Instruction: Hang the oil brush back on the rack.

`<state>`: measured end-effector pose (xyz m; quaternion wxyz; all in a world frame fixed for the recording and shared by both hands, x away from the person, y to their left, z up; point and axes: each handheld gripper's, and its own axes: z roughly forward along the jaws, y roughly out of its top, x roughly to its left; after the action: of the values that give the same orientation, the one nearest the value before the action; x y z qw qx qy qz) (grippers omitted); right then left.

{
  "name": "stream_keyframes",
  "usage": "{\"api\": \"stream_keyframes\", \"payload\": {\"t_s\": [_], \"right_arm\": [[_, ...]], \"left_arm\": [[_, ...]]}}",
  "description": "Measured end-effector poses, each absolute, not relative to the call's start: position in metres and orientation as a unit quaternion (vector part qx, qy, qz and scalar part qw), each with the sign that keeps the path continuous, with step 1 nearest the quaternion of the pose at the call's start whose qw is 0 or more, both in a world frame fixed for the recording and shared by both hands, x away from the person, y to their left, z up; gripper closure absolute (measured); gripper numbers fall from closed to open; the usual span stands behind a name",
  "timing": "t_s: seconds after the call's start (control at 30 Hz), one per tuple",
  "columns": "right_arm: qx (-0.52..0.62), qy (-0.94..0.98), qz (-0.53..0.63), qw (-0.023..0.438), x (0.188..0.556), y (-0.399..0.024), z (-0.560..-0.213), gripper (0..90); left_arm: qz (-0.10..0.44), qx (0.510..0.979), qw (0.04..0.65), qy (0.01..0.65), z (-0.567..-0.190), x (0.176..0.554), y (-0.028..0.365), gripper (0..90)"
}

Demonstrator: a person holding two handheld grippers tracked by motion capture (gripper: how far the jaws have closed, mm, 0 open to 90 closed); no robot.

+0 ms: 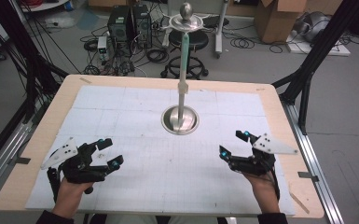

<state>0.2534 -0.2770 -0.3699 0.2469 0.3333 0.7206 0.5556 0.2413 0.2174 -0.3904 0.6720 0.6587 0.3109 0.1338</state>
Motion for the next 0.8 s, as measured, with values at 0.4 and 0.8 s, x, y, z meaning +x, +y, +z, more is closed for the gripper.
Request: {"api": "stream_keyframes", "payload": {"t_s": [0.4,0.8], "right_arm": [[0.345,0.711,0.555,0.26,0.225,-0.289,-0.383,17.4],[0.349,0.71,0.555,0.256,0.225,-0.287,-0.386,17.4]], "left_arm": [[0.139,0.66,0.669,0.312,-0.392,0.24,0.216,17.9],[0.14,0.66,0.67,0.31,-0.392,0.239,0.215,18.0]]}}
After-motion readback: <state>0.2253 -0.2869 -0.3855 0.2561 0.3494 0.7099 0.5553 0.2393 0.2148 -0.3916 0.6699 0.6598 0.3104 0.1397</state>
